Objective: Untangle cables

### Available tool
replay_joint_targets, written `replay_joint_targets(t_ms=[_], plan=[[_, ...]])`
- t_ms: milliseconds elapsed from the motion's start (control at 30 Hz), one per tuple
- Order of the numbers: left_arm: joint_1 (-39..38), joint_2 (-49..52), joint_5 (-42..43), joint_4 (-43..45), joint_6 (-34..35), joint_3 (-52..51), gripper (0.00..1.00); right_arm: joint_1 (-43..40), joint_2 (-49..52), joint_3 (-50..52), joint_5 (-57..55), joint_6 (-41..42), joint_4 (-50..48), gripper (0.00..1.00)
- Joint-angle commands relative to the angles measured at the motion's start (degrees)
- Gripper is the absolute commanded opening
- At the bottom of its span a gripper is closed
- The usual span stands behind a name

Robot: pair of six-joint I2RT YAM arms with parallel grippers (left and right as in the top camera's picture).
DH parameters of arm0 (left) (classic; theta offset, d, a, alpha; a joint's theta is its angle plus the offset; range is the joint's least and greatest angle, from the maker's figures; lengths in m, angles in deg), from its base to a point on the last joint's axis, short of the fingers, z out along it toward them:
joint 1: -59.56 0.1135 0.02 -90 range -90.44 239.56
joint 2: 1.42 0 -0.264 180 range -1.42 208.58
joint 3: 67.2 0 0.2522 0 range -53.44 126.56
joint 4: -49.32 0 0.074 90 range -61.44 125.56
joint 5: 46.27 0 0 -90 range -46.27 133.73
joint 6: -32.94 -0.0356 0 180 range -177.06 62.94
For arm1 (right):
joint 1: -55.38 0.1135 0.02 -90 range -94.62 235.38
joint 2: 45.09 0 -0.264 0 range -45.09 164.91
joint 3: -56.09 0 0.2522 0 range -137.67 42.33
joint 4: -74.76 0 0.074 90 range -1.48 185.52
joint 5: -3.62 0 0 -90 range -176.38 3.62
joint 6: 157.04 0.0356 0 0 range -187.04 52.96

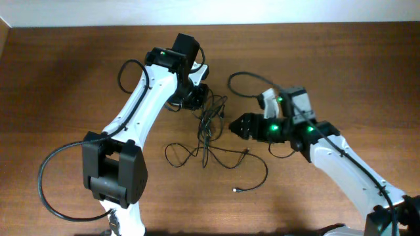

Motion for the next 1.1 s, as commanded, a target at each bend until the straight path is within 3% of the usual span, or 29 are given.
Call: replay_joint_targets(t_ms=[0,33,67,100,233,300,400,600,700,967,1067], plan=[[-0.04,-1.42,0.9,0.11,0.37,0.98,0.0,5.05,2.38,0.02,-2.34,-6.03,-3.5,0.71],[-0.04,-1.42,0.9,0.11,0.37,0.98,0.0,6.16,3.13,0.02,0.76,-0.04,-6.01,0.63],[-0.07,-1.42,0.9,0.11,0.37,0.98,0.0,6.4,3.32,0.02,0.13,8.66,-7.13,0.44],[-0.04,-1.42,0.9,0.11,0.37,0.98,0.0,6.32,3.32,0.02,-1.88,18.86,-7.82,0.4],[-0.07,-1.42,0.9,-0.07,0.37,0.98,0.0,5.31,3.32,0.02,-8.17,34.86,-13.64,0.42],[-0.07,-1.42,0.92,-0.11,0.37,0.98,0.0,5.27,3.54,0.02,-8.44,37.4,-18.34,0.43],[-0.04,-1.42,0.92,-0.11,0.37,0.98,0.0,6.62,5.64,0.02,-9.35,43.32,-17.07,0.44],[-0.07,-1.42,0.9,-0.11,0.37,0.98,0.0,7.87,11.17,0.0,-6.69,47.17,-24.46,0.42],[-0.07,-1.42,0.9,-0.09,0.37,0.98,0.0,7.85,11.17,0.0,-5.16,48.85,-25.73,0.47],[-0.07,-1.42,0.9,-0.09,0.35,0.98,0.0,7.23,10.73,-0.04,-0.9,49.83,-25.03,0.46],[-0.04,-1.42,0.85,-0.07,0.35,0.98,0.0,5.11,10.58,-0.04,-2.38,45.68,-20.06,0.42]])
